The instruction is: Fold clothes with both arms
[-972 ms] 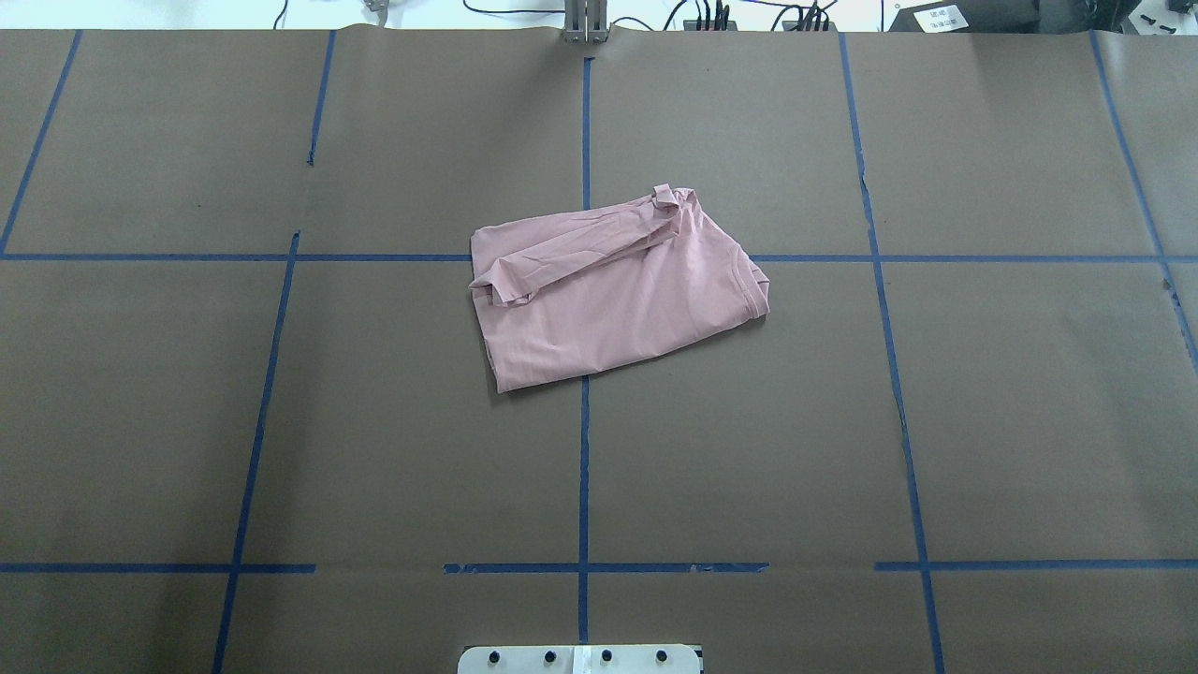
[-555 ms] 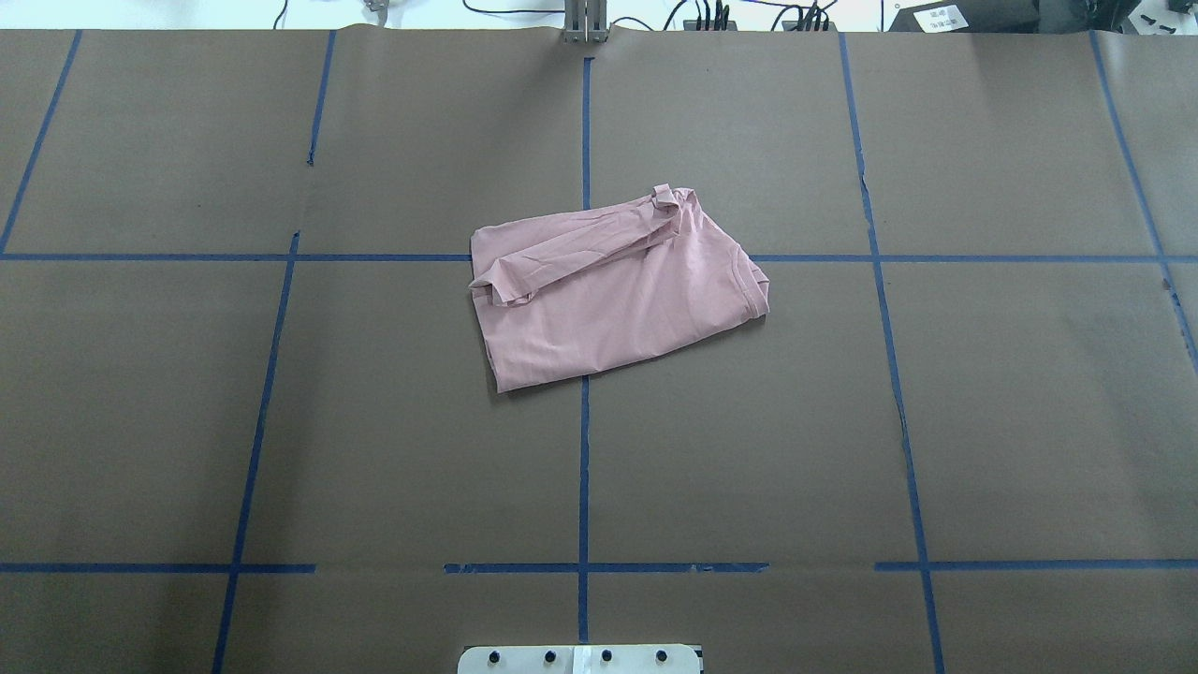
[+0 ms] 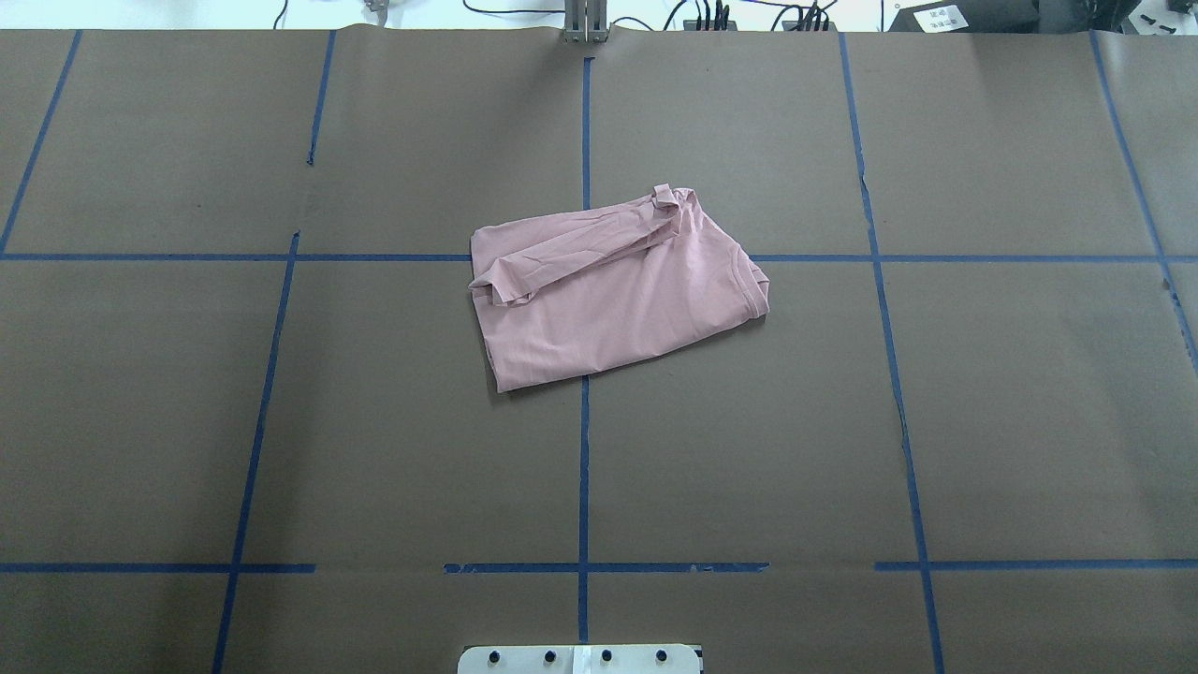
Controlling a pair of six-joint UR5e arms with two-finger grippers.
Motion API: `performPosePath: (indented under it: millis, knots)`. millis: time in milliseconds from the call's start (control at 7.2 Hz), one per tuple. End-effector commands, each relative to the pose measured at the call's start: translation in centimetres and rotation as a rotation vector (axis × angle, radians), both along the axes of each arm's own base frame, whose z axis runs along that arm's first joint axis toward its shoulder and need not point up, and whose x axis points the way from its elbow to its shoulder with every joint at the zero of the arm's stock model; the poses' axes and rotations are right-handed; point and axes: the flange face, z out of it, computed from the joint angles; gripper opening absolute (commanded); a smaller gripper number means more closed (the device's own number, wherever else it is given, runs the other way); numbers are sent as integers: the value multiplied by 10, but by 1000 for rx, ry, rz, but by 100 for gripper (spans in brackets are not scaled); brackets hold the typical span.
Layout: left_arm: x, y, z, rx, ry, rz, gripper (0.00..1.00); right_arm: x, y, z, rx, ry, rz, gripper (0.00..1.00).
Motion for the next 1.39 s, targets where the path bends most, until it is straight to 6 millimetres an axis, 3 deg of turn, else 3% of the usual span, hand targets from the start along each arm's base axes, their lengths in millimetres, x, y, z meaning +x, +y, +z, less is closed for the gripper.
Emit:
performPosePath:
  millis: [0,1249]
  knots:
    - [0,2,-7,13,-1,2,100,0,0,1,0,0,0,100]
    - [1,4,0,-3,4,-1,100,1,3,13,-25,11,-2,100]
